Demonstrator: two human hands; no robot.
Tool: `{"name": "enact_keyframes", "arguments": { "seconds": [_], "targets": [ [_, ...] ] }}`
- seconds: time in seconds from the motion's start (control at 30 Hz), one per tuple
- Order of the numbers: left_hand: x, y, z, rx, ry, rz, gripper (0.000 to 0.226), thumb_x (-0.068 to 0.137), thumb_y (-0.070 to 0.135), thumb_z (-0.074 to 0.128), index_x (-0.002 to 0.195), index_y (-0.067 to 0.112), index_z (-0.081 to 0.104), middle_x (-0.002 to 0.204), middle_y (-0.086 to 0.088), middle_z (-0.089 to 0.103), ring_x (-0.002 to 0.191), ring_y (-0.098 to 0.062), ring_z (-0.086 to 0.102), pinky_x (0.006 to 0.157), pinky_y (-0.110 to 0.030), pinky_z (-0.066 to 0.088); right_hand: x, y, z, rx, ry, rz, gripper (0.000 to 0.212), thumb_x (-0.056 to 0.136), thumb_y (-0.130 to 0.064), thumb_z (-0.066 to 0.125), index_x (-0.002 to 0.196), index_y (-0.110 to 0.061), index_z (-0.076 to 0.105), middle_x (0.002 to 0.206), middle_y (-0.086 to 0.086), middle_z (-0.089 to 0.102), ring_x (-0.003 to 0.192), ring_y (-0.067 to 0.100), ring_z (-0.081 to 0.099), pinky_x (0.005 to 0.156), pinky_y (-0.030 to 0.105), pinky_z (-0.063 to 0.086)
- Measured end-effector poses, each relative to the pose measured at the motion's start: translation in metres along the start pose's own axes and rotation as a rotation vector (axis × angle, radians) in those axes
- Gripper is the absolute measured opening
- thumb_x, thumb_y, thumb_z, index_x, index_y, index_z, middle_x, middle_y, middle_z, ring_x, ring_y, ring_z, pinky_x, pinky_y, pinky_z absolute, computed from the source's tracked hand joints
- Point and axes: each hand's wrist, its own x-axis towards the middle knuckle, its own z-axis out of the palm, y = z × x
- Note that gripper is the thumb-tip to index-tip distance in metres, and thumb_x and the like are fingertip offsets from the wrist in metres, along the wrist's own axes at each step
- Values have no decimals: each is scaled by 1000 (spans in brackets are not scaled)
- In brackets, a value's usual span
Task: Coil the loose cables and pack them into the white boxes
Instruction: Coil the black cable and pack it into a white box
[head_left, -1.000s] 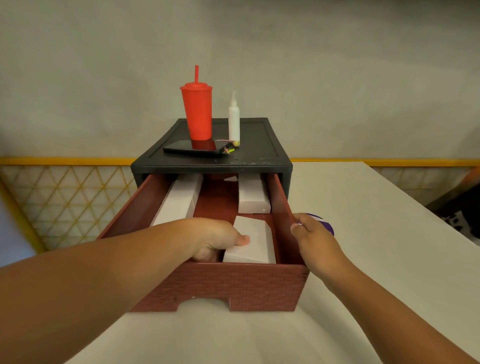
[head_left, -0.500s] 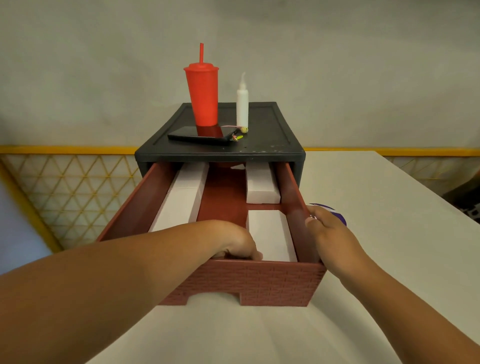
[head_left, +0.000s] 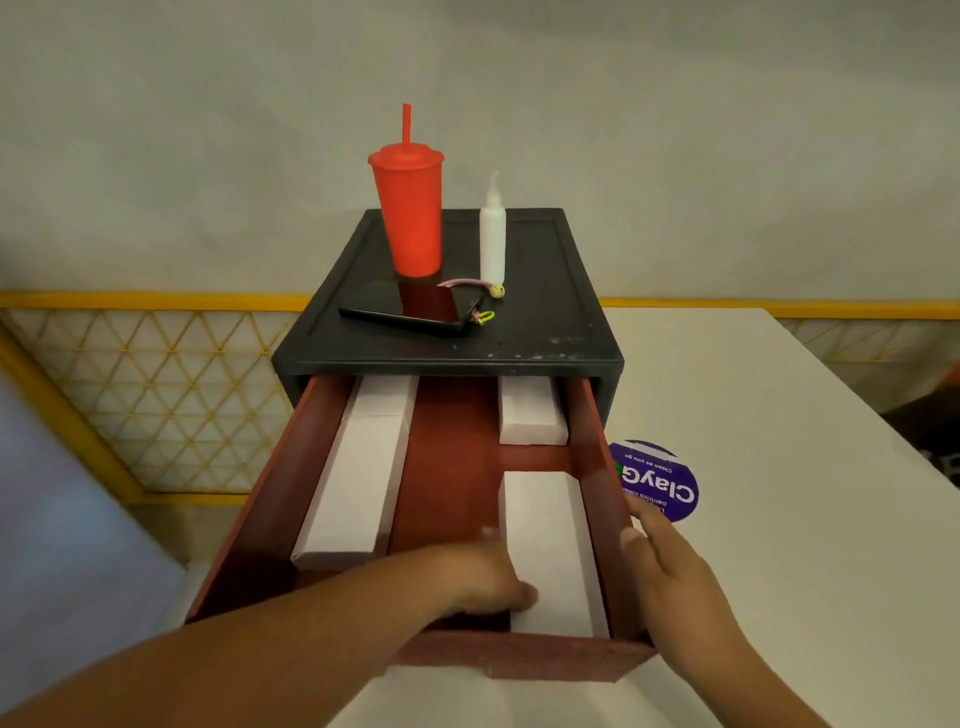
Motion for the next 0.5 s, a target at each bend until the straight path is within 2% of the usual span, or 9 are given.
{"name": "enact_keyframes", "arguments": {
  "seconds": [0.07, 0.13, 0.23, 0.3, 0.37, 0.43, 0.5],
  "targets": [
    [-12, 7, -3, 25, -58, 66, 58, 89, 30, 60, 141, 18, 37, 139, -2, 48, 125, -23, 46, 105, -32, 36, 0, -7, -2, -39, -23, 44, 40, 101, -23, 30, 141, -23, 32, 123, 2, 53, 99, 15, 50, 90, 28, 44],
    [-22, 14, -4, 100, -54, 86, 51, 93, 27, 56, 139, 14, 37, 137, -7, 48, 122, -23, 47, 99, -27, 36, -2, -13, -4, -42, -58, 83, 42, 100, -25, 29, 142, -21, 30, 134, 4, 50, 115, 23, 51, 101, 35, 40],
    [-30, 21, -7, 120, 0, 55, 56, 92, 27, 55, 140, 10, 30, 132, -11, 49, 118, -23, 50, 93, -25, 37, -2, -19, -7, -41, -94, 113, 42, 100, -26, 29, 141, -20, 30, 137, 4, 49, 121, 25, 50, 103, 36, 39],
    [-30, 24, -8, 102, -4, -1, 75, 93, 30, 53, 148, 10, 5, 136, -10, 46, 119, -22, 48, 93, -25, 36, -2, -23, -8, -58, -107, 134, 43, 100, -28, 29, 142, -20, 30, 138, 4, 48, 121, 25, 50, 103, 36, 39],
    [-29, 25, -8, 108, -14, -40, 79, 97, 32, 42, 146, 10, -16, 140, -11, 42, 121, -22, 47, 94, -25, 34, -3, -27, -9, -68, -121, 150, 44, 99, -29, 28, 142, -20, 28, 139, 4, 47, 122, 26, 50, 103, 37, 39],
    [-28, 24, -8, 154, 5, -34, 83, 97, 32, 45, 146, 11, -18, 137, -11, 45, 119, -23, 50, 97, -27, 37, -4, -30, -9, -56, -131, 161, 45, 98, -30, 29, 142, -20, 27, 139, 3, 47, 121, 26, 51, 102, 37, 40],
    [-28, 23, -8, 263, 19, -8, 101, 88, 32, 62, 146, 12, -18, 133, -13, 49, 116, -25, 53, 97, -32, 43, -4, -31, -9, -54, -140, 191, 46, 98, -31, 29, 143, -21, 26, 139, 2, 47, 122, 26, 50, 102, 37, 40]
  ]
}}
